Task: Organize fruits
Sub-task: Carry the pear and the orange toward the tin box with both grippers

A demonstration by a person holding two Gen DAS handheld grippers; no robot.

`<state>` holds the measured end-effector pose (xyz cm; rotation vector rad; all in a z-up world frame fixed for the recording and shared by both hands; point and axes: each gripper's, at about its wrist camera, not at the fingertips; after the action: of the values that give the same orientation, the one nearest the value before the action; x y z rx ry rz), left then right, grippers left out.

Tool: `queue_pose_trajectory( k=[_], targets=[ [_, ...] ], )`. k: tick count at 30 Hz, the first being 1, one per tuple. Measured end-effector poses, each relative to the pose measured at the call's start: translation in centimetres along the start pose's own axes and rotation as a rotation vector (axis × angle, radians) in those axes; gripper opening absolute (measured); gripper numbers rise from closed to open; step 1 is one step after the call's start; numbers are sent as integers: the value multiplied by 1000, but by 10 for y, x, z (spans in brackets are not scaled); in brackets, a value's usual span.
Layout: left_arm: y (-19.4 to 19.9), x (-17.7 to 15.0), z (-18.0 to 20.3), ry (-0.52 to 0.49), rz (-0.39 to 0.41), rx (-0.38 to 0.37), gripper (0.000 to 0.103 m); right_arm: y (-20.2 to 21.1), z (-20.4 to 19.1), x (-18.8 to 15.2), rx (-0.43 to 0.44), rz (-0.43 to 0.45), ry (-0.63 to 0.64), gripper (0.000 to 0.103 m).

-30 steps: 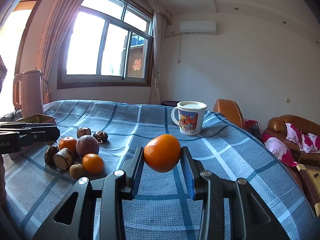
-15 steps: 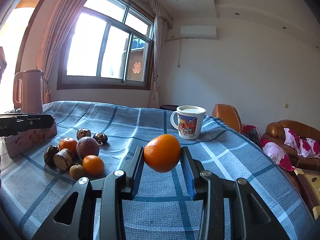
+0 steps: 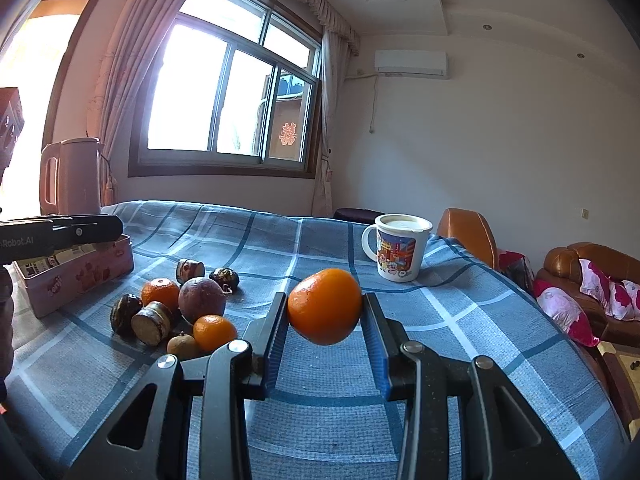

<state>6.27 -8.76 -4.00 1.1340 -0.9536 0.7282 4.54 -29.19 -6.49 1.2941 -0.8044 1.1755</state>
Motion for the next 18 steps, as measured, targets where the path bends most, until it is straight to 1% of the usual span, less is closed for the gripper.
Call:
queue_pose_trajectory(
  k=[12,18],
  targets=[
    [9,2,-14,10,23,45,28,7,-32,15,79,21,33,38],
    [14,3,-25,31,25,60,28,8,-46,22,133,26,35,38]
  ],
)
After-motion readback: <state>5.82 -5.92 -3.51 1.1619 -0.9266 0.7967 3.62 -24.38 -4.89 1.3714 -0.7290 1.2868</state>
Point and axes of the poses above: each gripper's, at about its wrist camera, not at the fingertips, and y roughly against the way its jaws point, z to its right, x to its top, and after that the axes turned 3 degrees about -z, right-handed
